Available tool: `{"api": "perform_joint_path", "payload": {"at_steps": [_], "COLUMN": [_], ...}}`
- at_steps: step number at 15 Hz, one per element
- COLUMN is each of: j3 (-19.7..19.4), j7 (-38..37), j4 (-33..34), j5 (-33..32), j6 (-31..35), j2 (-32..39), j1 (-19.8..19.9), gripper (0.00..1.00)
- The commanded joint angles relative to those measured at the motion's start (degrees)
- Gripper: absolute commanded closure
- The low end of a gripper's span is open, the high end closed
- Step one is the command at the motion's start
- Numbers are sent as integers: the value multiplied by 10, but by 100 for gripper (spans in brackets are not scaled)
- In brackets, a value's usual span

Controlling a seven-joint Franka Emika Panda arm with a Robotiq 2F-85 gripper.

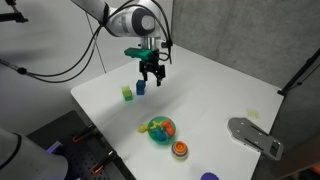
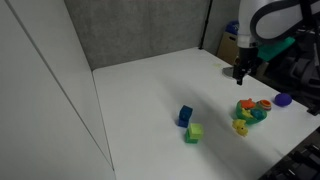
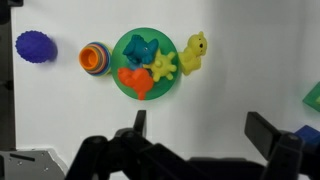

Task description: Remove the yellow toy from the bowl

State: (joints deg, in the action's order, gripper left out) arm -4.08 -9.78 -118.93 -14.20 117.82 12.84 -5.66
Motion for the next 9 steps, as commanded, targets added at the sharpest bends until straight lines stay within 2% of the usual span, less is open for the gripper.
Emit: {"api": "perform_joint_path", "payload": {"at_steps": [1, 5, 9], "j3": [16, 18, 12], "j7": [55, 119, 145], "j4": [12, 4, -1], "j5": [34, 123, 161], "j6": [-40, -46, -49], "j2": [-52, -105, -140], "j1": [27, 51, 64], "gripper": [0, 0, 0]}}
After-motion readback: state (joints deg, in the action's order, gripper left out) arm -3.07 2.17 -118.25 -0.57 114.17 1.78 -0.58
